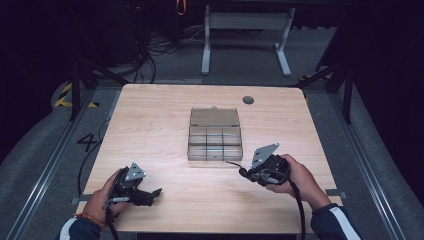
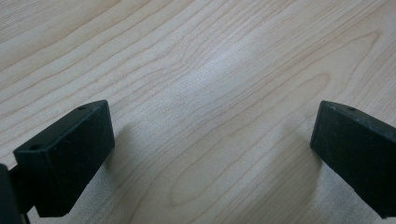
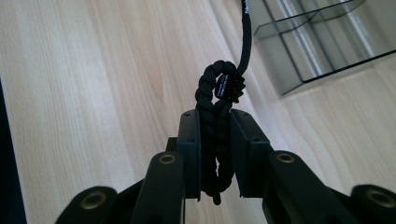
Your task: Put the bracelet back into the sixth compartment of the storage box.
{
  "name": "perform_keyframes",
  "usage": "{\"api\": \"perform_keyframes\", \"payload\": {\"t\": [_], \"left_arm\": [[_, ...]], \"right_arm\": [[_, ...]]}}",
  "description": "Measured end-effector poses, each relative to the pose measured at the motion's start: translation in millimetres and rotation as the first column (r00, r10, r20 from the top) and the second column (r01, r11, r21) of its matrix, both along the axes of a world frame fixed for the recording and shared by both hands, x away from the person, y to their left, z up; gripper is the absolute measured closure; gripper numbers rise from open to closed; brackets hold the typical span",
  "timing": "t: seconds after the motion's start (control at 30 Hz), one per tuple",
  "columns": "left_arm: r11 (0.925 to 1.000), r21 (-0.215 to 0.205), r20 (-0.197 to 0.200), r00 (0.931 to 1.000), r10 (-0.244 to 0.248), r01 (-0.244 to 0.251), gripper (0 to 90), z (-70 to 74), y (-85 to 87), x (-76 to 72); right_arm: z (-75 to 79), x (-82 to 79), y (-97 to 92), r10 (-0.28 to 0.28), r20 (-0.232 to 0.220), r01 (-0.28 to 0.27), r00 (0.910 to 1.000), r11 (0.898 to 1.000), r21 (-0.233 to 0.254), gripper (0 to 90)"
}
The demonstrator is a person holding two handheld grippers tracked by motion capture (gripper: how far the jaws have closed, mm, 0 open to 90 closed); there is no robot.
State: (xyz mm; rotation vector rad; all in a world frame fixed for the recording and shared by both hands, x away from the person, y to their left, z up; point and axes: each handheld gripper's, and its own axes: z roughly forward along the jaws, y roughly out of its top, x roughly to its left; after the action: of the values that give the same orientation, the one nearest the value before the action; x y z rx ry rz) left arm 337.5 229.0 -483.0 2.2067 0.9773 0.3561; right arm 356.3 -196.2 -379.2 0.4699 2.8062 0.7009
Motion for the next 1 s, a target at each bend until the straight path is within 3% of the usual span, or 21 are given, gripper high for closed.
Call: {"api": "perform_keyframes", "payload": {"t": [0.27, 0.47, 1.0], "left_arm": [[1.0000, -0.004, -0.004, 1.0000, 0.001, -0.001, 0.1, -0.2, -0.2, -0.1], [1.0000, -0.004, -0.004, 1.0000, 0.002, -0.002, 0.1, -0.2, -0.2, -0.2], [1.0000, 0.000, 0.000, 1.0000, 0.000, 0.000, 0.1, 0.0, 0.0, 0.0]], "right_arm": [[12.7, 12.8, -1.1, -0.011, 0.017, 0.012, 0.9998, 1.000, -0.004, 75.7], [22.9, 31.7, 5.0, -0.026, 0.026, 0.026, 0.9993, 1.000, -0.015, 75.7], [17.4, 72.5, 25.5, -0.055, -0.009, 0.054, 0.9985, 0.997, -0.047, 75.6]]}}
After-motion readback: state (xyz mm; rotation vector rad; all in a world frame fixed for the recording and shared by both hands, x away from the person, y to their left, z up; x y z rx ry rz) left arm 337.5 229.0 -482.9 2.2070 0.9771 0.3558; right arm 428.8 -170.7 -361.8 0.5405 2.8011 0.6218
